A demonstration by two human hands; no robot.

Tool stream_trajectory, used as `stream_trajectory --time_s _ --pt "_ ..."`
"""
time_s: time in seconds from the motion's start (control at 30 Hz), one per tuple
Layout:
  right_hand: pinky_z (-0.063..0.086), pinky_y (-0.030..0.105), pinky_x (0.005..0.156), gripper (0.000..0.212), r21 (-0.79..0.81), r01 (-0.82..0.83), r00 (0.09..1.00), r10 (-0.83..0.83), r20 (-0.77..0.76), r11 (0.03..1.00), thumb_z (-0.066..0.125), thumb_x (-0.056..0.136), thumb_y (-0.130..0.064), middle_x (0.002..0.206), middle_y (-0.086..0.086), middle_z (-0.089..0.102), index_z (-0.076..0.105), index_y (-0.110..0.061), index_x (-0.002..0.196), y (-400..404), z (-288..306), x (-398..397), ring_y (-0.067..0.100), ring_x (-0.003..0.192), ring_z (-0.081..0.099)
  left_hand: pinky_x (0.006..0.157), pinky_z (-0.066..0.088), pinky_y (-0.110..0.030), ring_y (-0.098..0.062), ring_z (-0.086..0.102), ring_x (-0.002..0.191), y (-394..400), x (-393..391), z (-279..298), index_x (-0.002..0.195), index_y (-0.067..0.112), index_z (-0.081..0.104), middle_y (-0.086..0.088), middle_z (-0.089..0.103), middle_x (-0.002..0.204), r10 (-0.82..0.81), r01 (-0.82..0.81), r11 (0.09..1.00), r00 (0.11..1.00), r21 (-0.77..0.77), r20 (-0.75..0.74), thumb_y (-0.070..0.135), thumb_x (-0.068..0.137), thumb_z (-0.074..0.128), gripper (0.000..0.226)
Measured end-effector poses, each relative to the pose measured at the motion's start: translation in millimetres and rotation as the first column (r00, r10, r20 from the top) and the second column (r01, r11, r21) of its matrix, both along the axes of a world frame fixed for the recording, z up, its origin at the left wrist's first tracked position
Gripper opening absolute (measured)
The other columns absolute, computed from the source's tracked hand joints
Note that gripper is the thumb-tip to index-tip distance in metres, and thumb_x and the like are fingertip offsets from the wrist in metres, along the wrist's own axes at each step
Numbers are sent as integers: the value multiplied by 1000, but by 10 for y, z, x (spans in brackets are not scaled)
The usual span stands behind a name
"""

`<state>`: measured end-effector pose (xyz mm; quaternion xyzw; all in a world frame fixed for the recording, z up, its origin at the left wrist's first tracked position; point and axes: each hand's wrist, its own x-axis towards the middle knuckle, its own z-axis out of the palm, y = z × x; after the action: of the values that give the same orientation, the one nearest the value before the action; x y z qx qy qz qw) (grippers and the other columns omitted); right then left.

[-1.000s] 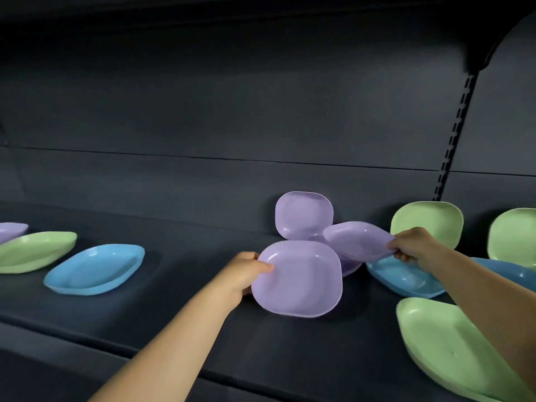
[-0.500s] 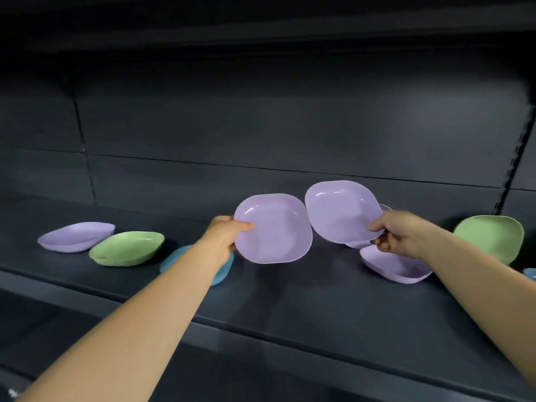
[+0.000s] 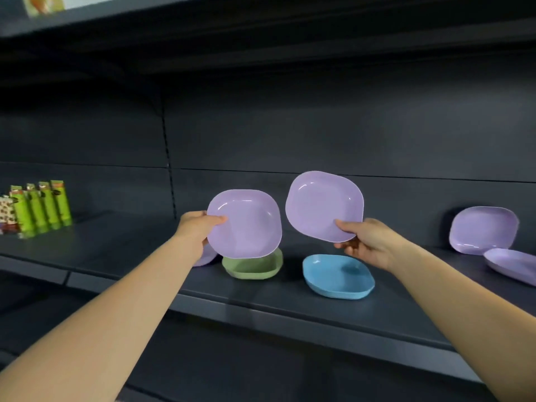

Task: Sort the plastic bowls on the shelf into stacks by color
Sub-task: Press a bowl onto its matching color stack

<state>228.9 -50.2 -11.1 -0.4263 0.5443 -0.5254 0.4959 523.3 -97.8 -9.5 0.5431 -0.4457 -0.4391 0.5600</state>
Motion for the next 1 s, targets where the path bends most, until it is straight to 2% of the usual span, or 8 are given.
stream_trajectory --time_s 0.13,0.23,0.37,0.5,0.67,0.8,0.9,1.0 --pt "40 26 54 21 -76 -7 1000 6 -24 997 62 88 -5 88 5 62 57 -7 109 -239 13 387 17 72 53 84 51 -37 -31 63 96 -233 457 0 81 10 64 -13 67 103 49 -49 999 998 5 27 9 78 74 11" --pt "45 27 62 27 -93 -30 999 26 -47 995 59 87 3 94 5 64 58 -5 113 -442 28 575 18 80 57 91 52 -41 -32 63 100 -423 711 -17 83 9 64 -13 68 104 66 -68 997 996 29 54 8 76 76 14" --pt "49 28 65 32 -71 -41 991 32 -129 997 58 86 6 105 11 64 57 -2 117 -748 28 823 23 86 59 86 51 -36 -31 62 96 -655 982 -62 98 2 66 -13 66 105 87 -92 994 991 52 99 3 76 74 24" --pt "51 28 67 32 -51 -27 989 19 -148 998 57 85 8 111 13 63 57 0 117 -996 -31 1099 24 90 59 86 50 -37 -31 61 99 -900 1215 -197 95 3 65 -12 65 105 58 -72 993 989 93 139 2 75 75 23" --pt "52 29 67 34 -21 8 999 -10 -52 1000 56 85 11 109 13 63 55 0 117 -1179 -177 1365 25 91 61 87 51 -37 -30 61 101 -1241 1423 -428 99 1 65 -11 65 106 -25 -9 981 984 194 175 5 73 77 28" --pt "48 30 68 34 2 97 995 -96 -32 995 53 84 13 106 15 59 53 0 115 -1282 -294 1516 27 88 57 67 42 -29 -24 55 80 -1494 1504 -575 83 8 58 -7 60 88 -135 90 977 962 192 238 6 71 77 22" --pt "44 29 62 41 8 152 987 -151 -61 988 52 81 13 104 11 57 51 -7 117 -1312 -383 1683 24 84 53 59 38 -24 -21 53 74 -1626 1536 -705 69 6 55 -5 60 80 -233 175 962 924 208 303 5 72 76 21" --pt "42 33 68 51 -26 201 978 -203 -51 979 49 79 15 109 5 56 51 -19 117 -1364 -454 1891 23 85 52 67 42 -23 -19 59 85 -1723 1574 -802 88 5 68 -6 67 91 -319 275 944 899 181 300 7 74 76 17"
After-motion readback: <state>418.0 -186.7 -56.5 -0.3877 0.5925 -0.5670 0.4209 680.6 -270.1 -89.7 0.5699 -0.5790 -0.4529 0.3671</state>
